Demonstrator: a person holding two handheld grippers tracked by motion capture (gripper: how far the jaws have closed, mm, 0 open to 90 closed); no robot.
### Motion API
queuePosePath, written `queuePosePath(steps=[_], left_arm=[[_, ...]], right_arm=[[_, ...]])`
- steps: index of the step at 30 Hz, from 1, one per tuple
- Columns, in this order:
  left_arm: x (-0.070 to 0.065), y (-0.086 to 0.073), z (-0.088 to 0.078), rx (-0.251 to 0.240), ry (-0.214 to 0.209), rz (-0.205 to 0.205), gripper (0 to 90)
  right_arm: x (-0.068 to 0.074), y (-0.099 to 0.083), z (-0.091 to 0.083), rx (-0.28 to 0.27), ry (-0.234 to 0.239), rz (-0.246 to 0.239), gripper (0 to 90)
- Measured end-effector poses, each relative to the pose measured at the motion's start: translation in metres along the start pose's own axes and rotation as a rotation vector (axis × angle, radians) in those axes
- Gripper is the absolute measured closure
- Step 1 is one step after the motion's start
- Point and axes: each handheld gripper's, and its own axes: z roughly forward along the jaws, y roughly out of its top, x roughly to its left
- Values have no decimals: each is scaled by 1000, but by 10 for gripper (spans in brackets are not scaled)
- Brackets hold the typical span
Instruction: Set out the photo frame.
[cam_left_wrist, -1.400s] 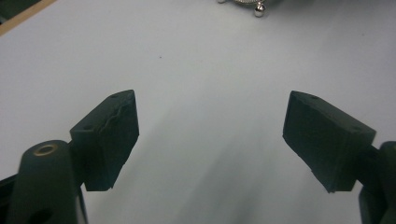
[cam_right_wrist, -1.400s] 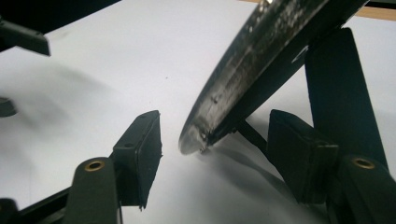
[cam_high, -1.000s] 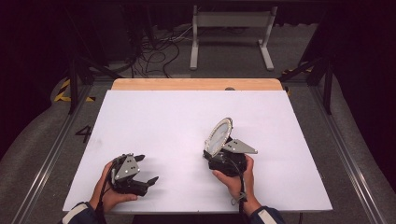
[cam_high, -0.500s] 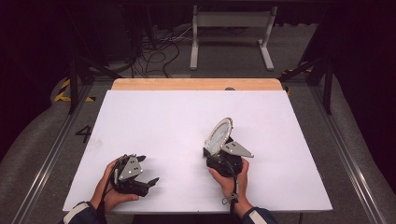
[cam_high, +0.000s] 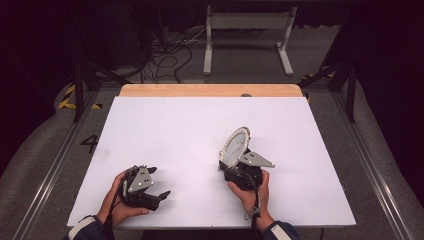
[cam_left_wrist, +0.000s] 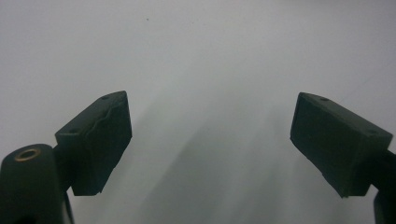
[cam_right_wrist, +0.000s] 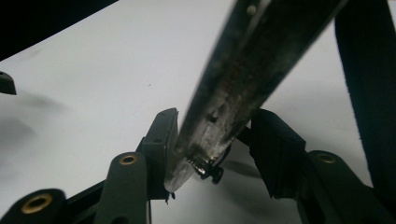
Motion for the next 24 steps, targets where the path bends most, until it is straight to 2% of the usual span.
queuePosePath(steps=[5,12,16,24], left_arm=[[1,0,-1,-5,-6,-9,136],[0,2,-1,-9,-8,0,135],[-1,3,2,0,-16,18,133],[0,2,2,6,-12,5,133]], right_arm=[[-2,-1,-2,2,11,-5,545],[-3,-3,-9,4,23,-8,586],[-6,-4,-13,13,35,-20,614],[-9,-3,-14,22,52,-26,624]])
